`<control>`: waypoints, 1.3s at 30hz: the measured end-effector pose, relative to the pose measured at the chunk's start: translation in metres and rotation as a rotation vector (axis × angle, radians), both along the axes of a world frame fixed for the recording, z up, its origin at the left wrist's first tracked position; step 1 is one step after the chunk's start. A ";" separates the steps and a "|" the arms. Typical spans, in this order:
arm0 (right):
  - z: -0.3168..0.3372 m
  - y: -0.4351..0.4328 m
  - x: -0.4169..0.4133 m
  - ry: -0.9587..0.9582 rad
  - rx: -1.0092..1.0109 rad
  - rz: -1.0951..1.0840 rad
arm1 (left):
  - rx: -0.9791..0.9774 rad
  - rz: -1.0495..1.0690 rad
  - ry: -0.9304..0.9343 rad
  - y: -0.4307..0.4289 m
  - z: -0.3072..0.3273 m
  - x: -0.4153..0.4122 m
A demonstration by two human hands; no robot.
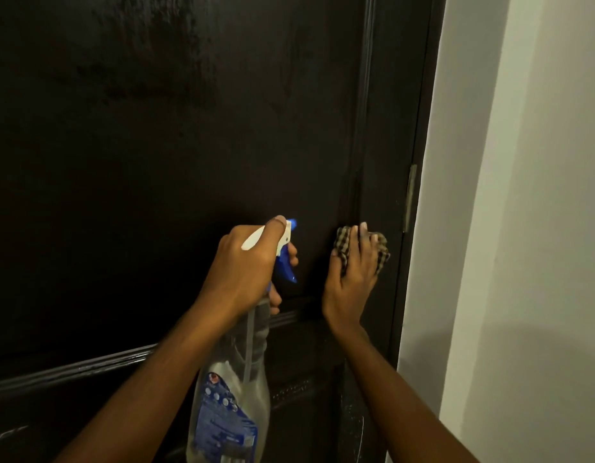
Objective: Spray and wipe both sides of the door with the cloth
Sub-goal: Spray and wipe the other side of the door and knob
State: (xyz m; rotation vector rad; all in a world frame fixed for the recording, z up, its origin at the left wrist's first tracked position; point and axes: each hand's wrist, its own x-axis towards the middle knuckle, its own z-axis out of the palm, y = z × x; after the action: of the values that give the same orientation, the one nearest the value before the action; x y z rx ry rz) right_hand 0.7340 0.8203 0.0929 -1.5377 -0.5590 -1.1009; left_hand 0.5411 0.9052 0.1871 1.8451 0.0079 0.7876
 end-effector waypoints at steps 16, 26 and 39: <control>0.125 -0.023 0.040 -0.276 -0.211 -0.107 | -0.021 -0.022 -0.002 -0.003 0.032 0.025; 0.086 -0.043 0.068 0.058 0.049 -0.166 | -0.002 -0.065 0.013 -0.014 0.028 0.035; 0.038 -0.017 0.026 0.391 0.276 -0.062 | -0.013 -0.004 0.032 -0.003 -0.002 0.007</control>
State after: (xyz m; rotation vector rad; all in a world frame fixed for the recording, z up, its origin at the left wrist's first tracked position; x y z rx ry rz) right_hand 0.7603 0.8031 0.1306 -1.4808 -0.0883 -0.8507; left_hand 0.5478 0.9024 0.1854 1.8444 0.0300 0.7542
